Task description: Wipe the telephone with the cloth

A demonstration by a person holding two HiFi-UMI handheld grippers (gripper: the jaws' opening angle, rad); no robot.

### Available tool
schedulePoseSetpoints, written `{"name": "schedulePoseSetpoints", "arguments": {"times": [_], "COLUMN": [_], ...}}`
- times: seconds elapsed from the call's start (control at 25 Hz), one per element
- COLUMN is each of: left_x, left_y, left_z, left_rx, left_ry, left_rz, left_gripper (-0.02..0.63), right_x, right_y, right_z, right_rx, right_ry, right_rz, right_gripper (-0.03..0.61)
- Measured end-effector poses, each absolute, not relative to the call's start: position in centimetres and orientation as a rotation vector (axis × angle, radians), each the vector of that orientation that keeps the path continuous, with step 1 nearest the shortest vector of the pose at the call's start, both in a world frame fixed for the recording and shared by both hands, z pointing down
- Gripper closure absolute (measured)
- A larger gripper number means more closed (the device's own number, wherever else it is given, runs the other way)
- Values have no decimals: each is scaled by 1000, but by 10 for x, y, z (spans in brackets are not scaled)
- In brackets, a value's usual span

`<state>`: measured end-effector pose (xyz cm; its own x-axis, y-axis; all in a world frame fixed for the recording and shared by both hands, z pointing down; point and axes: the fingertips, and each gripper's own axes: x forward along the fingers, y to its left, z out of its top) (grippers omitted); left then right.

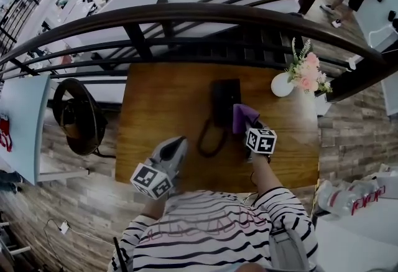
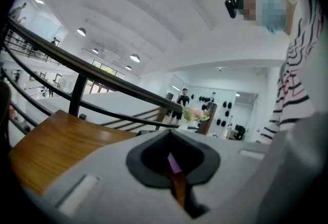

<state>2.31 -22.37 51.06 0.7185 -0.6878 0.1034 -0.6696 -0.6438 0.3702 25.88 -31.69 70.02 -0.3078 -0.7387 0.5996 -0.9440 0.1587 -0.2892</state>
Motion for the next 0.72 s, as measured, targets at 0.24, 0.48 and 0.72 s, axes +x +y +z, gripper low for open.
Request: {"name": "schedulePoseSetpoints", "arguments": {"times": [0.24,0.48,0.72], "left_x": [28,24,19], "left_y": [-221,-218,-215], "left_z": [507,502,493], "left_rx": [2556,2569,2596], "left_ry": [-1014,-991,-937], "left_rz": [-58,-64,-80], "left_gripper": [612,612,612], "right_x": [273,252,226], "right_y": [-306,-290,-262], "right_z": [693,650,593], "right_rx": [1672,1720,1774], "right_ry": [-2093,-2227,-2366], "right_rz": [920,913,880], "right_gripper": [545,545,545]}}
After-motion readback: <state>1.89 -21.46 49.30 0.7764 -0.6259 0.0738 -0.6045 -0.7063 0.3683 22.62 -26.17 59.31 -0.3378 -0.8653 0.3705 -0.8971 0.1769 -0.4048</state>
